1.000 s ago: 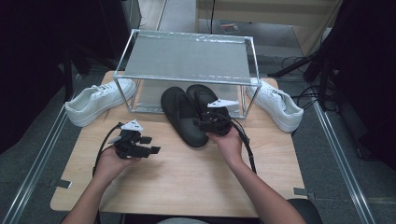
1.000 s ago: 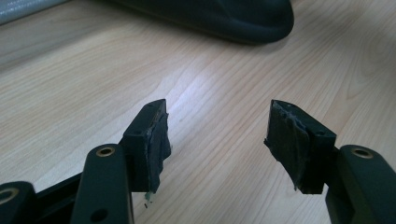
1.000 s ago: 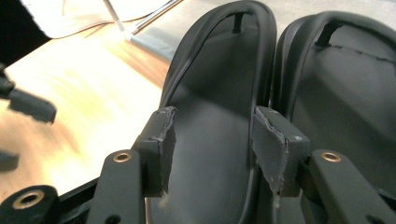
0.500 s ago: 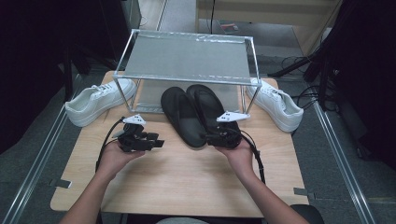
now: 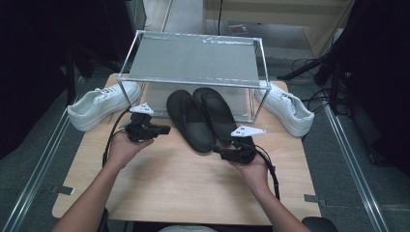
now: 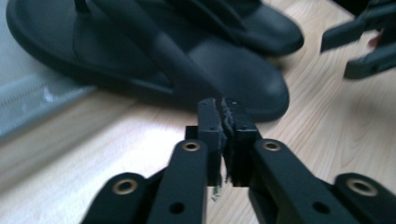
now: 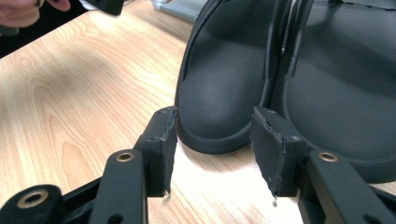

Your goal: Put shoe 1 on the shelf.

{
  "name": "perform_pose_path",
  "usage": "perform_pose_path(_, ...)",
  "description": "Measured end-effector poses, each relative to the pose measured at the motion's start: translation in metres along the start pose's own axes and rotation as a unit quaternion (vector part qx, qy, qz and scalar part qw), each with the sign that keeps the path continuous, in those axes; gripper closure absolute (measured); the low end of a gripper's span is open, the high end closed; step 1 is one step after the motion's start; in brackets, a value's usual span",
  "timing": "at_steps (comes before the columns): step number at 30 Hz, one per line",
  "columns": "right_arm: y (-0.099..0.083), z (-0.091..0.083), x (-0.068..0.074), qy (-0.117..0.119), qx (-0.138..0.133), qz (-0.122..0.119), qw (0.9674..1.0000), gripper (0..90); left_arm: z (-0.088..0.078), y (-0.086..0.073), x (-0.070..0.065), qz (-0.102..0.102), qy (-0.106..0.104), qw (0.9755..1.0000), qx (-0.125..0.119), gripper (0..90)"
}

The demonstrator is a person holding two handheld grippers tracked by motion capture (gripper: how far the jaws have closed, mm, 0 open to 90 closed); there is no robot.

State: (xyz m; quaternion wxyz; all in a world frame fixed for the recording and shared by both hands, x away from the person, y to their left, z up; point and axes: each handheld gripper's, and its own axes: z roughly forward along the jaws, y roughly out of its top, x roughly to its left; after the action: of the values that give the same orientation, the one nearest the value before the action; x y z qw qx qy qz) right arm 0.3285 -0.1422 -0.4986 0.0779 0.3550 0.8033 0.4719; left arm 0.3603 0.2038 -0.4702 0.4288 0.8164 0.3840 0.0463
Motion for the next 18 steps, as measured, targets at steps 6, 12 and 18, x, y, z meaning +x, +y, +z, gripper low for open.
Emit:
perform_pose_path(6, -0.001, 0.003, 0.001, -0.005, 0.004, -0.007, 1.0000, 52.5, -0.001, 0.025, 0.008, 0.002, -0.006, 0.9999, 0.012, 89.8)
perform_pose_path(12, -0.004, 0.008, 0.002, -0.006, 0.014, -0.009, 0.9998, 53.3, -0.005, 0.055, 0.011, 0.013, -0.015, 0.9997, 0.012, 90.0)
perform_pose_path(18, -0.006, 0.012, 0.001, -0.005, 0.021, -0.007, 0.9997, 53.2, -0.012, 0.086, 0.012, 0.029, -0.013, 0.9995, 0.006, 90.0)
